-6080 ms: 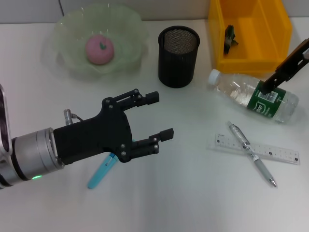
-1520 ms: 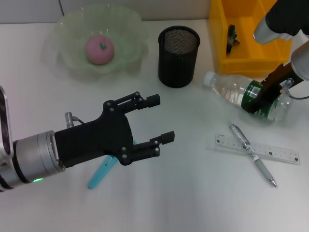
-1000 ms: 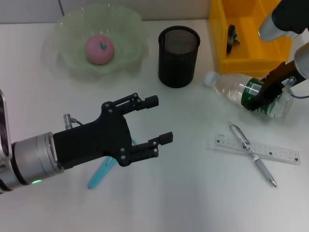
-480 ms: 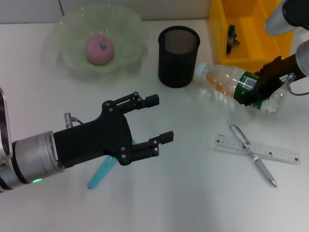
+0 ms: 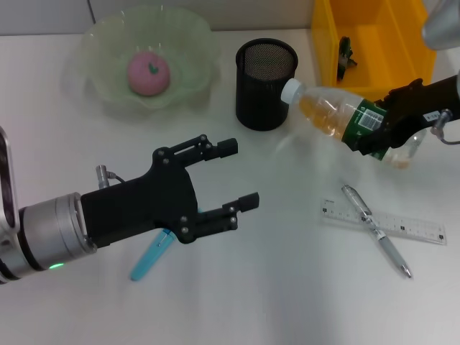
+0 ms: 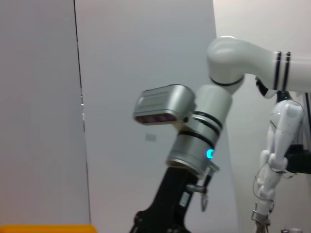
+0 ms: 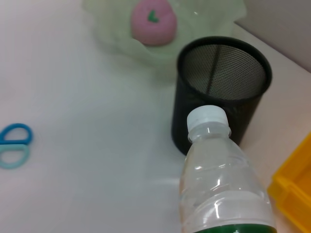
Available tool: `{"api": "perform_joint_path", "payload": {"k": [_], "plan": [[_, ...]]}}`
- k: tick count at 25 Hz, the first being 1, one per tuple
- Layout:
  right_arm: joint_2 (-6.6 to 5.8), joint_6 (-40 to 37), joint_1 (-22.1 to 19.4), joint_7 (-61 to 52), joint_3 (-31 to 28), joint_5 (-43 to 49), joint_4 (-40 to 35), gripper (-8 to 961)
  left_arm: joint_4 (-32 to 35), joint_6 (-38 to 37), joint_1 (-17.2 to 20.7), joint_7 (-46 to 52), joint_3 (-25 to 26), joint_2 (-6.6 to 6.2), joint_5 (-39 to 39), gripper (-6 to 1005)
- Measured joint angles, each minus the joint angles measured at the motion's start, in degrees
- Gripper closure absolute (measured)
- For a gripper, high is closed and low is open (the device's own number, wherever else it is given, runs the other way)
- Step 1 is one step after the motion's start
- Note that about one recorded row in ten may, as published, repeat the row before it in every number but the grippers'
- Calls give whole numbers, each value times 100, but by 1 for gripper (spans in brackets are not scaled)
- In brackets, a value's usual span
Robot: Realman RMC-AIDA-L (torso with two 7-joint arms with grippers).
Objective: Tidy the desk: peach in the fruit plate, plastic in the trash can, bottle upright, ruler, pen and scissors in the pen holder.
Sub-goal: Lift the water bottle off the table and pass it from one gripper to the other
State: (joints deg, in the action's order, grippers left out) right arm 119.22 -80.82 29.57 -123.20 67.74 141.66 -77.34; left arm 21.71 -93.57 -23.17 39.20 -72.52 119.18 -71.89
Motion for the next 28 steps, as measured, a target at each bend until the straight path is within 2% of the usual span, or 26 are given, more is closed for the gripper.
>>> {"api": "perform_joint_path", "payload": {"k": [10, 16, 23, 28], "plan": [[5, -213, -850, 812, -80, -1348, -608, 190, 0, 31, -25, 64, -17, -1, 269, 264], [4, -234, -1183, 1572, -359, -2330, -521, 190, -16, 58, -35, 309, -20, 0, 549, 264], [6, -244, -1423, 2168, -488, -3062, -389, 190, -18, 342, -105, 1101, 25, -20, 860, 264], [-2, -305, -1629, 2817, -500, -3793, -208, 190, -11, 390, -174, 1271, 28, -25, 868, 264]]}}
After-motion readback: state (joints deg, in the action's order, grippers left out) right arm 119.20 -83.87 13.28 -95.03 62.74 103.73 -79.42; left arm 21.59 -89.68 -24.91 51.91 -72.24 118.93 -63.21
